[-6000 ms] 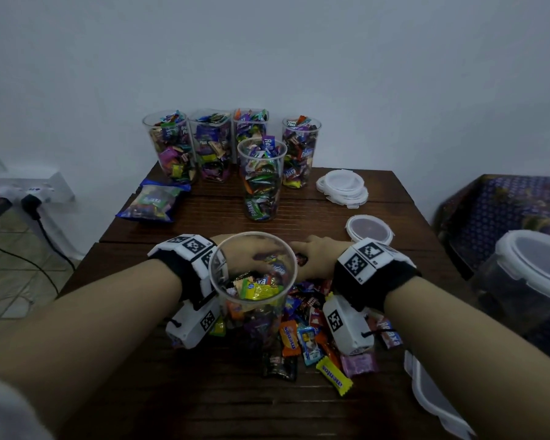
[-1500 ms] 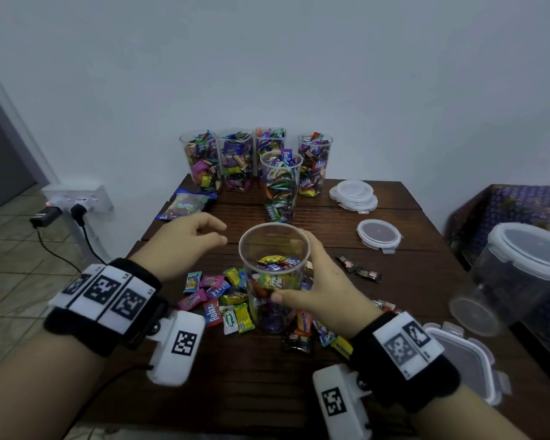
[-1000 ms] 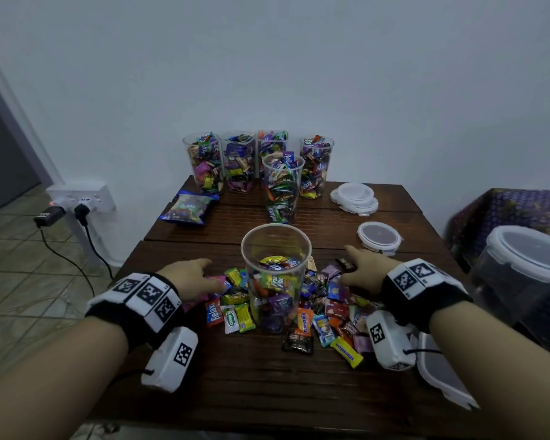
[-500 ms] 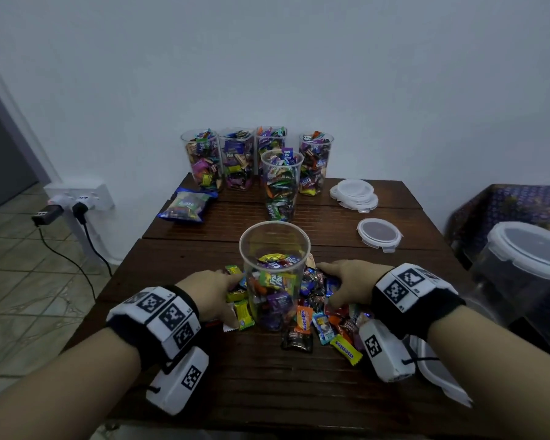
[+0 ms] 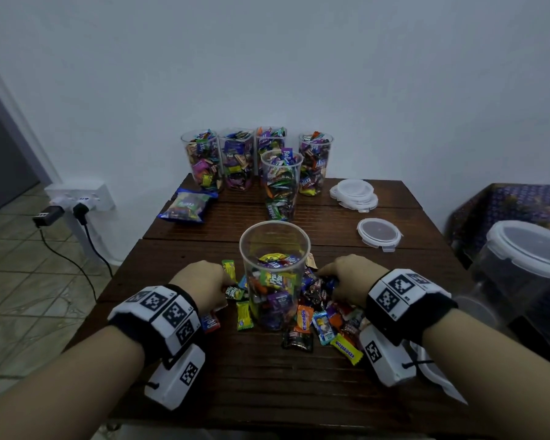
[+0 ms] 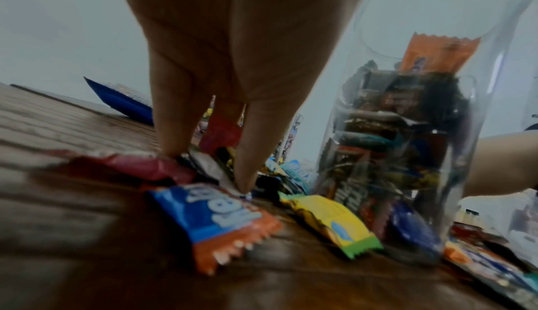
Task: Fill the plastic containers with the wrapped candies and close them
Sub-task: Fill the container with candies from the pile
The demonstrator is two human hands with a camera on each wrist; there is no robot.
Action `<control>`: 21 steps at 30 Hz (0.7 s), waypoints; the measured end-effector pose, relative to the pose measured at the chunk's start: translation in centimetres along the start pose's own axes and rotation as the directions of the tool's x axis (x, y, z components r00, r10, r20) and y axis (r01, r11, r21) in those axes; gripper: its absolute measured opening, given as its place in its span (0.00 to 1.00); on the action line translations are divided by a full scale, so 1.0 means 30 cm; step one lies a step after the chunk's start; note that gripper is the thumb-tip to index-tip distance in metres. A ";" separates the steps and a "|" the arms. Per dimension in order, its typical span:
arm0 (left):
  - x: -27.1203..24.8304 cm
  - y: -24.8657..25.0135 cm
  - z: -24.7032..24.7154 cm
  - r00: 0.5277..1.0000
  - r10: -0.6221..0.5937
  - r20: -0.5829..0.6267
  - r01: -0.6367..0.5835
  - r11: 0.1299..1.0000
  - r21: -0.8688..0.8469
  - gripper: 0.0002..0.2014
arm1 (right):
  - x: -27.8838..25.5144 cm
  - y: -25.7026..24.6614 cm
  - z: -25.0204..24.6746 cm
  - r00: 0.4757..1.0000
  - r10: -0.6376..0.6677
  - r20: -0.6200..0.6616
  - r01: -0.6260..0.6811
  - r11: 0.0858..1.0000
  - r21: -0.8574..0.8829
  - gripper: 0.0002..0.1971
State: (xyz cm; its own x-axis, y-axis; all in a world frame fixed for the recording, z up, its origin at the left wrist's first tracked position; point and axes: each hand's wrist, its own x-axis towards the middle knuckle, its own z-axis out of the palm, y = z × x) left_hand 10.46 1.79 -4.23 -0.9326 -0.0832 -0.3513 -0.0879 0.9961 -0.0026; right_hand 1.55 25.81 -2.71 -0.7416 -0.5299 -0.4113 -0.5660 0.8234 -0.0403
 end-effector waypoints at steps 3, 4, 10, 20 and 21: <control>0.002 -0.009 -0.012 1.000 -0.008 -0.021 0.008 1.000 0.001 0.22 | -0.001 0.007 0.002 1.000 0.004 -0.021 -0.003 0.999 0.053 0.26; 0.003 -0.012 -0.014 0.999 -0.018 -0.026 0.018 1.000 -0.005 0.21 | -0.003 0.008 0.000 1.000 0.009 -0.024 -0.007 0.997 0.074 0.24; -0.010 -0.029 -0.019 0.994 -0.097 -0.054 0.093 0.994 -0.065 0.17 | -0.015 0.008 -0.013 0.999 0.000 -0.035 0.003 0.997 0.076 0.08; -0.050 -0.038 -0.067 0.971 -0.167 -0.171 0.091 0.920 -0.380 0.14 | -0.048 0.034 -0.066 0.976 0.024 -0.216 0.046 0.948 0.316 0.12; -0.055 -0.036 -0.076 0.967 -0.171 -0.189 0.080 0.908 -0.412 0.13 | -0.059 0.032 -0.083 0.968 0.020 -0.250 0.068 0.939 0.338 0.11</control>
State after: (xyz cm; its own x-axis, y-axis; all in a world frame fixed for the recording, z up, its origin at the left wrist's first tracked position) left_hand 11.29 0.78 -1.53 -0.9530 -0.2558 -0.1620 -0.2982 0.8858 0.3555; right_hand 1.42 27.04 0.24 -0.8192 -0.5474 -0.1711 -0.4603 0.8055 -0.3733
